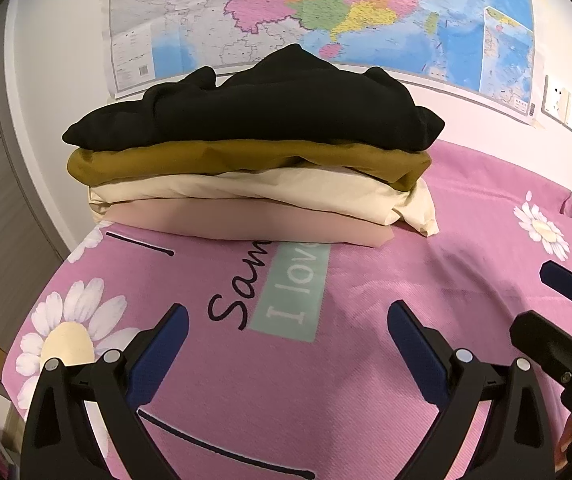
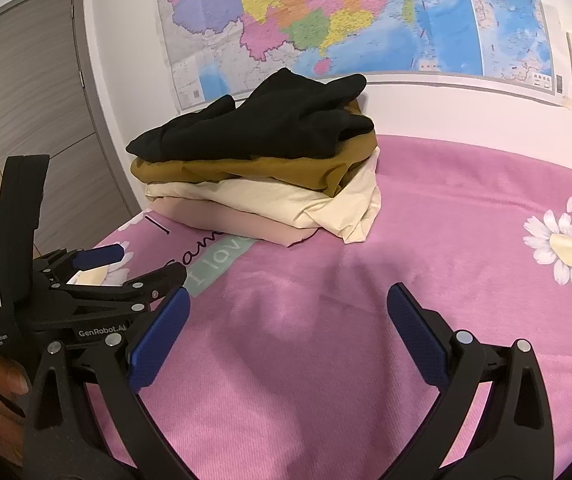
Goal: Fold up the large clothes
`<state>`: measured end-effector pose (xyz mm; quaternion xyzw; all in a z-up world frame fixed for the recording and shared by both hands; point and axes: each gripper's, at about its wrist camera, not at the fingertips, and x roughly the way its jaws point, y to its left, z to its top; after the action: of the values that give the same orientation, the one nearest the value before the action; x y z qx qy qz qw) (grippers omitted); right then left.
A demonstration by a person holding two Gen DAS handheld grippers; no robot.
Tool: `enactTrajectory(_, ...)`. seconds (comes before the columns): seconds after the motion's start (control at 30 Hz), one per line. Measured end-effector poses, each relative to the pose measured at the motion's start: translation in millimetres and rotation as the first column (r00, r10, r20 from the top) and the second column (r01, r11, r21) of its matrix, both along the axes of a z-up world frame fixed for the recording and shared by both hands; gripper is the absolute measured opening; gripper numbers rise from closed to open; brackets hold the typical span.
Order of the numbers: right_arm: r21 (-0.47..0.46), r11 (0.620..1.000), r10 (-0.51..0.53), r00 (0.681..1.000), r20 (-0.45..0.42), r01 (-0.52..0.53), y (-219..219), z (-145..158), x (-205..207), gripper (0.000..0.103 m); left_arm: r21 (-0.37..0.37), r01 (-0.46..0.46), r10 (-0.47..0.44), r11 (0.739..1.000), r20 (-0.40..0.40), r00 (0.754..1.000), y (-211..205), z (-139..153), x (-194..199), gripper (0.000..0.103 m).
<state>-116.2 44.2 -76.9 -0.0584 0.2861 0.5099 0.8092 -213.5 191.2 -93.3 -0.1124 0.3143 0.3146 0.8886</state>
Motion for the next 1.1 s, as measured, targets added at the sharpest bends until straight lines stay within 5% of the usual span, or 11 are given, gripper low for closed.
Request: enactTrajectory(1.1, -0.003, 1.000, 0.002, 1.000, -0.013, -0.002, -1.3, -4.4, -2.9, 0.097, -0.010, -0.004, 0.004, 1.000, -0.011, 1.000, -4.4, -4.6, 0.3, 0.096)
